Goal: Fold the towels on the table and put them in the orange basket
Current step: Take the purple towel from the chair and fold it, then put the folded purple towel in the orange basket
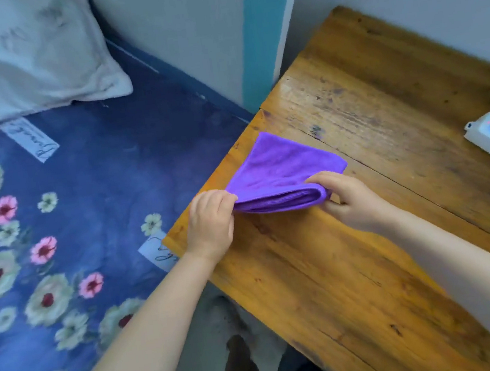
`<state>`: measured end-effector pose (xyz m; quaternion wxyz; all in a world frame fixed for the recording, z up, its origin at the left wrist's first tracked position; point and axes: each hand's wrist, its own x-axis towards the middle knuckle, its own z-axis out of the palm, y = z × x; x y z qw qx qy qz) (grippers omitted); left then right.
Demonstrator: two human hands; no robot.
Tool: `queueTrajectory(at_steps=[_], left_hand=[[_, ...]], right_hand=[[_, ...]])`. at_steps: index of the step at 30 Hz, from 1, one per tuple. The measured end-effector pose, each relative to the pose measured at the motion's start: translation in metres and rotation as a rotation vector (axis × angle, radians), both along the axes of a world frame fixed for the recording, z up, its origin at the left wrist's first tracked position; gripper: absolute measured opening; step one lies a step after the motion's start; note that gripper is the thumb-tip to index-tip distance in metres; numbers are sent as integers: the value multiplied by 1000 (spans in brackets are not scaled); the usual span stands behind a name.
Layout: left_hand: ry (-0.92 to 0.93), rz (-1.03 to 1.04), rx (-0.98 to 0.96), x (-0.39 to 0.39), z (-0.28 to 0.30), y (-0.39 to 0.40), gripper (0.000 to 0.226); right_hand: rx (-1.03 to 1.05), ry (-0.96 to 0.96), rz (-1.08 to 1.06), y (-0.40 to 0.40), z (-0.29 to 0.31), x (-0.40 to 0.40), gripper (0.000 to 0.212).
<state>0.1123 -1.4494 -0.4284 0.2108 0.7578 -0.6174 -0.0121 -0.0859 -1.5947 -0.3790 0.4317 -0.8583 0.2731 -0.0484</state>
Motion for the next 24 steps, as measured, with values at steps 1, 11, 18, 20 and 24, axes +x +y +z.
queueTrajectory(at_steps=[1, 11, 18, 20, 24], left_hand=[[1, 30, 4, 3, 6, 10, 25], [217, 405, 35, 34, 50, 174, 31], [495, 583, 27, 84, 105, 345, 27], [578, 646, -14, 101, 123, 406, 26], [644, 846, -141, 126, 146, 503, 24]], right_hand=[[36, 13, 20, 4, 7, 5, 30], [298, 51, 344, 119, 99, 117, 21], [383, 124, 358, 245, 107, 197, 37], [416, 112, 386, 297, 109, 225, 39], [501, 113, 462, 388, 114, 273, 38]])
